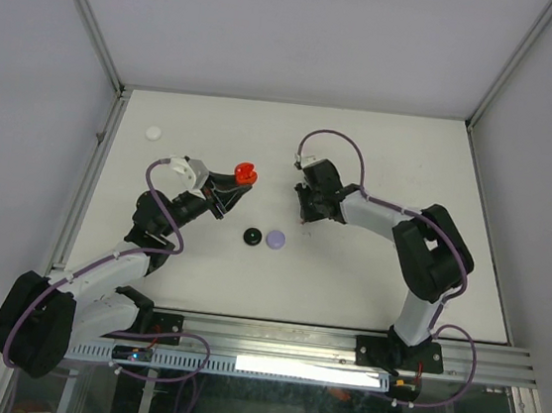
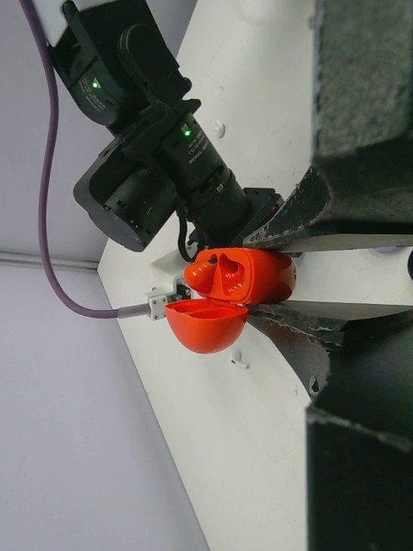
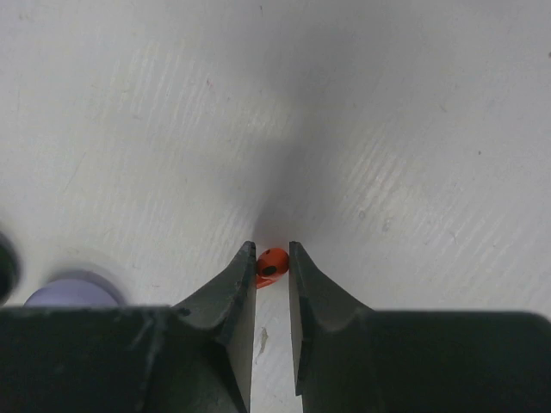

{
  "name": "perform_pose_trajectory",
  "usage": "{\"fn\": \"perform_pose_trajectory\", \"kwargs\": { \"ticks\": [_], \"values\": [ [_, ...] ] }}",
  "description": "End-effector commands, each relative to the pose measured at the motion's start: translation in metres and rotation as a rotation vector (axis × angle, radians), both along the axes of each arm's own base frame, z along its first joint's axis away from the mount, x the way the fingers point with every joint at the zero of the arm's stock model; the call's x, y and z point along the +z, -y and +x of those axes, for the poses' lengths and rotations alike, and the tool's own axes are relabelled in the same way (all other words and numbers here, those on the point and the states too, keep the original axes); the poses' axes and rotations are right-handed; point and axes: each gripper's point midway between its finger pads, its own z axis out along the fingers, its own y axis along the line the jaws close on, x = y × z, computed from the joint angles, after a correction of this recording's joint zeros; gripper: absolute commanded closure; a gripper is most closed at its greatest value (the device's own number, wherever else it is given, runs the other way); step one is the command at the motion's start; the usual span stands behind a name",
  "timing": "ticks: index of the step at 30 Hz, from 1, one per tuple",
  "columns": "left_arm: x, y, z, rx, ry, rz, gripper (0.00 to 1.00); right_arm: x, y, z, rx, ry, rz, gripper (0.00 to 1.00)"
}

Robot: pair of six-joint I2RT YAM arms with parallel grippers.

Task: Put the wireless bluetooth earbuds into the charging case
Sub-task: Pick up the earbud from the center of the board.

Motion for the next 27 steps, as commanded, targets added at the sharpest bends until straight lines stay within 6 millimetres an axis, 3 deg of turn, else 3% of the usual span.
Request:
{"fn": "perform_pose_trajectory", "kwargs": {
  "ticks": [1, 12, 19, 27],
  "values": [
    [0.025, 0.002, 0.000, -0.021, 0.085, -0.008, 1.00, 0.063, -0.007, 0.012, 0.019, 0.160, 0.019, 0.83],
    [0.023, 0.008, -0.006, -0.076, 0.089, 0.003, 1.00, 0.171, -0.014, -0.003, 0.116, 0.451, 0.048, 0.85],
    [0.021, 0.018, -0.016, -0.163, 0.084, 0.017, 1.00, 0.252, -0.030, -0.033, 0.235, 0.683, 0.125, 0.84],
    [0.022, 0.025, -0.025, -0.231, 0.087, 0.022, 1.00, 0.310, -0.052, -0.070, 0.378, 0.890, 0.205, 0.83]
  ]
}}
